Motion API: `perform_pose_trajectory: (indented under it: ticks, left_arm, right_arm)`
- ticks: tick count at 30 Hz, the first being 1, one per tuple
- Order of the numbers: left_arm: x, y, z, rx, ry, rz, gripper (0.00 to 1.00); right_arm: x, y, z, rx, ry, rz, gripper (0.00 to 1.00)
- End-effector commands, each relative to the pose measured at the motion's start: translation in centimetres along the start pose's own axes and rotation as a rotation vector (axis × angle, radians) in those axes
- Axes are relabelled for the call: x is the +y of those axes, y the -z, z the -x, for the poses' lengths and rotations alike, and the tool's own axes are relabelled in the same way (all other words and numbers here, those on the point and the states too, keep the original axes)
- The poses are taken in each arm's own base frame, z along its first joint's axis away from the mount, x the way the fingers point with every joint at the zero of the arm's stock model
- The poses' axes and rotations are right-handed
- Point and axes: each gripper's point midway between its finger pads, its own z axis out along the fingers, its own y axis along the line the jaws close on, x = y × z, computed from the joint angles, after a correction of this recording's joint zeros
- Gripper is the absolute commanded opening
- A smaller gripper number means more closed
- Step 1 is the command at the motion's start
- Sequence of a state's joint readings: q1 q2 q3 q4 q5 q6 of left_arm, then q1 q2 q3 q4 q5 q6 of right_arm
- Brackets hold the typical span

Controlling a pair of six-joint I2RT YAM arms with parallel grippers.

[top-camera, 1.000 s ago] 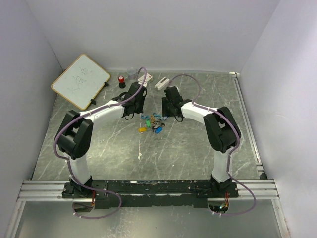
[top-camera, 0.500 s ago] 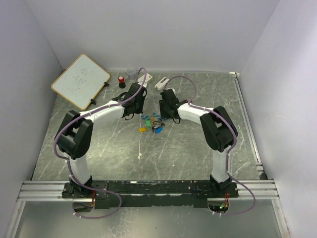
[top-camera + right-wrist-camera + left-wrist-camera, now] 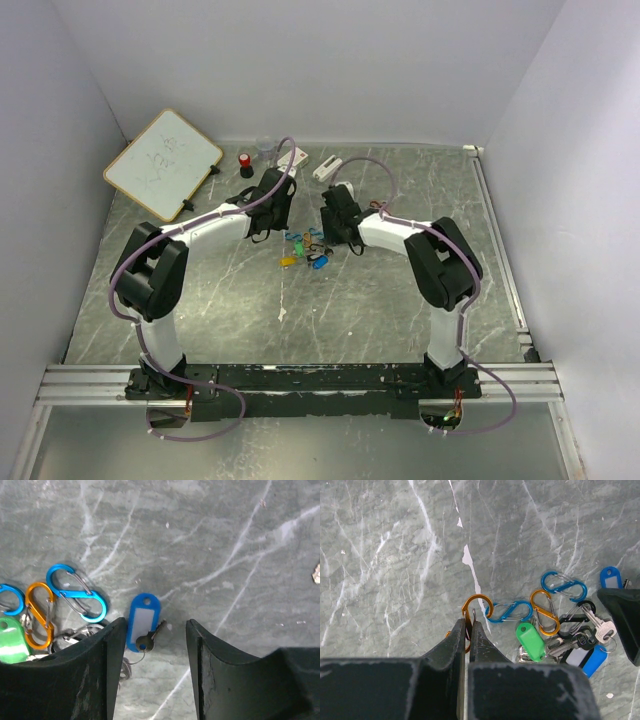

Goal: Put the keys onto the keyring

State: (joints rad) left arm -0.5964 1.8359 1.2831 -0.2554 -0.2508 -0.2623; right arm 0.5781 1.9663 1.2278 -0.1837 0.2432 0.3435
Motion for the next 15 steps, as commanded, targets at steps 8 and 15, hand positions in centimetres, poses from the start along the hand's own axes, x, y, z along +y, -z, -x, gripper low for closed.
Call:
perform_pose_trajectory:
  ticks: [8,15]
  left_arm:
    - [-0.1,0.8,1.1,-0.025,0.030,-0.016,0.07]
    - [-0.2,0.9,1.1,-0.025,0.038,-0.022,0.07]
  right_arm:
    - [-3.0,1.6,-2.9,0.051,0.040,-0.093,0.53]
    - [-3.8,2.1,-1.5,0.020,0.038,-0.099,0.53]
